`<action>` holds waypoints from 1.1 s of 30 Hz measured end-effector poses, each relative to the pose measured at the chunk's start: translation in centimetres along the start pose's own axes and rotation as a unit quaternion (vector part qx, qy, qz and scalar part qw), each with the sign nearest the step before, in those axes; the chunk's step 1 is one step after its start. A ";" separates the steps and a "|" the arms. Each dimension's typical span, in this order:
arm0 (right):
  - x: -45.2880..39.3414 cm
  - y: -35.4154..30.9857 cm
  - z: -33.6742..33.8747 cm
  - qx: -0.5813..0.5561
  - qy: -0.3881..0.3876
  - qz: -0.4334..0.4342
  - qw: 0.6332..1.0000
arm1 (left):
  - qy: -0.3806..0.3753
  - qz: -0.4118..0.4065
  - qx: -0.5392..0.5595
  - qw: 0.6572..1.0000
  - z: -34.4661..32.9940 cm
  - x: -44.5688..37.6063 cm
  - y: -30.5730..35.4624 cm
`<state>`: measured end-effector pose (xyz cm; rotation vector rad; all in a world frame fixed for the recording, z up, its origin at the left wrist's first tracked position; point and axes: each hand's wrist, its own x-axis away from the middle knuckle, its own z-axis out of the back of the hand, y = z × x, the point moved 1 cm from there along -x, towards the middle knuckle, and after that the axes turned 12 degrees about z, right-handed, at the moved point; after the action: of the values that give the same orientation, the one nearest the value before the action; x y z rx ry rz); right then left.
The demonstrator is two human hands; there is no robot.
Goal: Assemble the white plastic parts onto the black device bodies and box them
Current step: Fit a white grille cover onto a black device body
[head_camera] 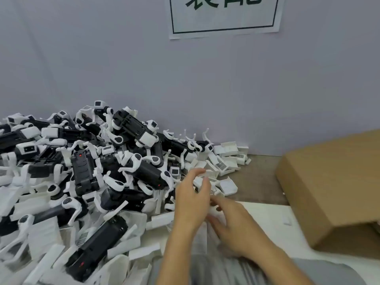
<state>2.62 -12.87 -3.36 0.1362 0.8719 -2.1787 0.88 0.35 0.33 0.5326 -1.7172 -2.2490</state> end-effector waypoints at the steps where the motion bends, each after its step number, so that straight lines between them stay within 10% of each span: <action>1: -0.3 0.1 -0.6 -0.003 -0.002 0.006 1.000 | 0.004 -0.002 0.017 1.000 0.1 -0.1 -0.4; 12: -1.6 2.5 -1.3 -0.055 0.115 -0.007 0.992 | 0.015 -0.045 0.074 0.996 -0.5 -0.8 -0.5; 22: -0.7 4.1 3.6 -0.102 0.238 -0.092 0.962 | 0.172 -0.144 0.064 0.972 -0.3 -0.6 1.6; 27: -0.3 5.3 5.4 -0.268 0.313 -0.235 0.880 | 0.150 -0.112 0.043 0.981 -1.6 -0.4 1.0; 33: -1.3 4.5 4.8 -0.521 0.344 -0.297 0.723 | -0.056 0.038 0.023 0.997 -3.0 -0.6 0.2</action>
<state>7.45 -17.20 -1.65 0.0991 2.7580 -1.7578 2.75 -2.07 -0.06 0.3516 -1.8131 -2.2300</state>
